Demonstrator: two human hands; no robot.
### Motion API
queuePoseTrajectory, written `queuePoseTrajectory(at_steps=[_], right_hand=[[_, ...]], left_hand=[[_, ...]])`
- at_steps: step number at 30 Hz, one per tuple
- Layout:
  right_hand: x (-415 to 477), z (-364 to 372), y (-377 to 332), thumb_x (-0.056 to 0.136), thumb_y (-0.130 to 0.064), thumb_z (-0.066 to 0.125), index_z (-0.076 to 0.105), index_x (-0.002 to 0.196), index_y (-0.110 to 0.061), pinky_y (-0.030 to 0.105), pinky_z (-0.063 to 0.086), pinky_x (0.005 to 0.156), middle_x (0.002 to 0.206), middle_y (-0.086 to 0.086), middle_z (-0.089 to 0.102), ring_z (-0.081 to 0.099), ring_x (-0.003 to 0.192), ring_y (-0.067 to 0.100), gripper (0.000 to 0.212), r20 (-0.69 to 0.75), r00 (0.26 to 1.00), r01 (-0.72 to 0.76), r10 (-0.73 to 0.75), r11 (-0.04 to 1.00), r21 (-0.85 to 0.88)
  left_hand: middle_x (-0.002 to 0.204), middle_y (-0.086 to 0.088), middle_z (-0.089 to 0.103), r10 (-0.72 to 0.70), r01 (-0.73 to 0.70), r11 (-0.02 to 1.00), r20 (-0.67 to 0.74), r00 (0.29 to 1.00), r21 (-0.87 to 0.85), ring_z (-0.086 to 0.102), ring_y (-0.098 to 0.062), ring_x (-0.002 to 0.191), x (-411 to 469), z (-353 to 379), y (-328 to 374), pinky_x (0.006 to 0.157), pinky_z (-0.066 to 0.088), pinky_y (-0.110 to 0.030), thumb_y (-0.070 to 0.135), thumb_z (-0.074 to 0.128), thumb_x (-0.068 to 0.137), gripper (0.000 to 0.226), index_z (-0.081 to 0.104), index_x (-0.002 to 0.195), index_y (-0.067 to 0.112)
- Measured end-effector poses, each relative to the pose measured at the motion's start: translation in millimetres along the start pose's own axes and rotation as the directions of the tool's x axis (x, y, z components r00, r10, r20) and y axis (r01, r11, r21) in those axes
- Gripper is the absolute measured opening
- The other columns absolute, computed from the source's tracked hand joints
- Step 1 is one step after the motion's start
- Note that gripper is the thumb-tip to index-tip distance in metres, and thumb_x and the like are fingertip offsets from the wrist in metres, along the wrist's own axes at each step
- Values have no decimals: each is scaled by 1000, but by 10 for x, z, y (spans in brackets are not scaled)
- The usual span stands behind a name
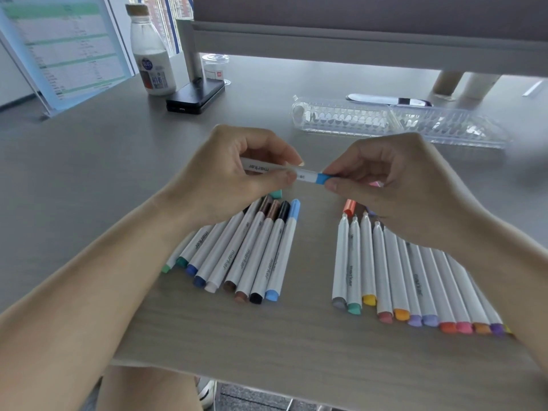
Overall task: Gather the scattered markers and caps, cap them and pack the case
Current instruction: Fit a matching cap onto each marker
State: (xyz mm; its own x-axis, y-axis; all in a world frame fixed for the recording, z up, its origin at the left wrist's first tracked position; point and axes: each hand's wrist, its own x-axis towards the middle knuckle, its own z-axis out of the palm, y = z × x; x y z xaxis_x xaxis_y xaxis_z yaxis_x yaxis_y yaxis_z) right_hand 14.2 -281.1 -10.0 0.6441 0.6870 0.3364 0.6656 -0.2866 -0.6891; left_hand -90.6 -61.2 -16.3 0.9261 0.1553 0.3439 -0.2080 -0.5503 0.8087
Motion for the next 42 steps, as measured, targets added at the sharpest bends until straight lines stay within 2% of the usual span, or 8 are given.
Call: queuePoseTrajectory(at_steps=[12, 16, 21, 24, 28, 33, 37, 42], right_hand=[[-6, -2, 10, 84, -17, 82, 81, 89, -27, 20, 56, 68, 79, -12, 77, 73, 74, 8, 11, -24, 999, 50, -49, 997, 65], [4, 1, 25, 86, -16, 81, 81, 93, -24, 25, 58, 72, 81, -9, 78, 73, 75, 8, 11, -39, 997, 68, -65, 994, 81], [56, 12, 45, 89, -10, 78, 80, 96, -18, 21, 55, 75, 87, -4, 79, 74, 80, 10, 10, -121, 991, 80, -55, 974, 212], [71, 10, 78, 90, -6, 76, 78, 98, -17, 17, 54, 76, 90, -3, 79, 74, 82, 8, 14, -145, 989, 68, -31, 963, 261], [75, 29, 102, 93, -13, 74, 78, 99, -24, 27, 56, 81, 93, -8, 79, 73, 84, 4, 13, -52, 999, -4, 15, 980, 199], [72, -3, 112, 96, -26, 70, 79, 95, -28, 46, 58, 92, 92, -13, 78, 73, 91, 9, 9, -125, 990, -53, 69, 990, 132], [75, -23, 98, 97, -27, 66, 79, 93, -27, 46, 58, 93, 89, -15, 78, 72, 87, 3, 13, -154, 981, -94, 116, 985, 144], [67, -20, 46, 97, -29, 66, 78, 92, -28, 43, 58, 92, 87, -16, 78, 72, 85, 2, 13, -137, 983, -105, 125, 984, 147]], left_hand=[[87, -7, 76, -16, 17, 1000, 30, 999, -11, 74, -26, 85, -19, 9, 31, 82, 62, -45, 15, 80, 89, 7, 78, 95, 17], [91, -8, 77, -15, 15, 1000, 32, 999, 5, 75, -28, 88, -10, 4, 16, 84, 61, -50, 18, 78, 91, 7, 77, 97, 17], [86, 5, 77, 72, -74, 994, 21, 997, 82, 73, -4, 81, -8, -44, 70, 74, 53, -15, 16, 74, 95, 7, 77, 99, 12], [73, 10, 73, 109, -125, 938, 67, 992, 322, 65, -9, 66, 11, -89, 189, 63, 47, -23, 37, 75, 91, 13, 77, 86, 25], [56, 10, 62, -38, -95, 827, 223, 974, 555, 54, -7, 51, 11, -17, 485, 50, 35, -15, 45, 69, 87, 29, 69, 67, 23], [50, 10, 60, -249, 17, 732, 245, 937, 681, 54, -10, 45, -57, 226, 518, 51, 51, -30, 49, 69, 80, 35, 65, 61, 19], [44, 5, 53, -265, 0, 674, 242, 934, 739, 54, -16, 45, -115, 318, 513, 50, 53, -34, 53, 66, 80, 47, 59, 58, 13], [44, 10, 53, -243, -15, 724, 274, 931, 690, 50, -14, 43, -83, 357, 505, 47, 48, -31, 45, 69, 83, 41, 60, 57, 16]])
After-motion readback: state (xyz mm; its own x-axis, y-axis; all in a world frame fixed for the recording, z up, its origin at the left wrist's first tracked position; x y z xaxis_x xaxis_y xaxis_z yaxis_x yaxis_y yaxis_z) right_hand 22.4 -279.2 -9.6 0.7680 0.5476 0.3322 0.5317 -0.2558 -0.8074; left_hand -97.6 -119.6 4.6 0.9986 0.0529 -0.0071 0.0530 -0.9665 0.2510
